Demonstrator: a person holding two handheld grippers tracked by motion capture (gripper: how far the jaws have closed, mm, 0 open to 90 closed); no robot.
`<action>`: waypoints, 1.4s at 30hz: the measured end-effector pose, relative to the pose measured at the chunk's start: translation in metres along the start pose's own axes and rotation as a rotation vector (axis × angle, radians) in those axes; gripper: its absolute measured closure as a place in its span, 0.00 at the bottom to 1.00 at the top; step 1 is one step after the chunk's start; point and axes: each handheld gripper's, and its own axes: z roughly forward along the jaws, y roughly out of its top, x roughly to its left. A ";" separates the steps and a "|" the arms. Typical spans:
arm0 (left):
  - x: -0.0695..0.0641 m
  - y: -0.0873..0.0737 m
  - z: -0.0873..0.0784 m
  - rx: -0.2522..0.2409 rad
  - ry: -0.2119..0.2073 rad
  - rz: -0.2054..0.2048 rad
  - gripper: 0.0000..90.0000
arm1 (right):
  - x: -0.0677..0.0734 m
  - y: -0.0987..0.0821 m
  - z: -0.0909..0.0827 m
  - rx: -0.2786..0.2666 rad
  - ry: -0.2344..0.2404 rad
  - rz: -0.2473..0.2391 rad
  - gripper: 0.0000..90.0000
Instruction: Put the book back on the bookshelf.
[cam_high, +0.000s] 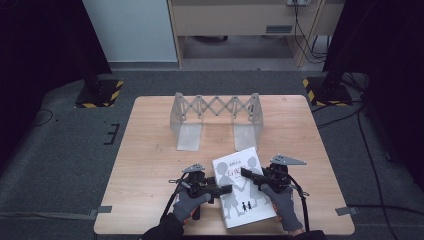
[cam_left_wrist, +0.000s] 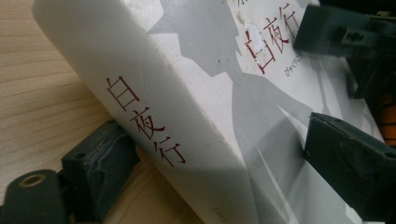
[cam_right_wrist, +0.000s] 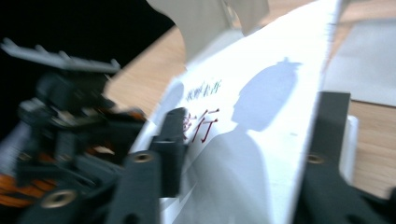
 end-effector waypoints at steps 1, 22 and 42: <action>0.000 0.000 0.000 0.000 0.005 0.004 0.11 | -0.001 -0.003 0.002 0.022 -0.022 -0.034 0.55; 0.006 -0.003 0.002 0.021 0.052 -0.018 0.21 | -0.022 -0.012 -0.002 0.145 -0.208 -0.028 0.41; -0.007 0.013 -0.015 -0.057 0.013 0.047 0.32 | -0.018 -0.003 -0.009 -0.031 -0.120 0.077 0.55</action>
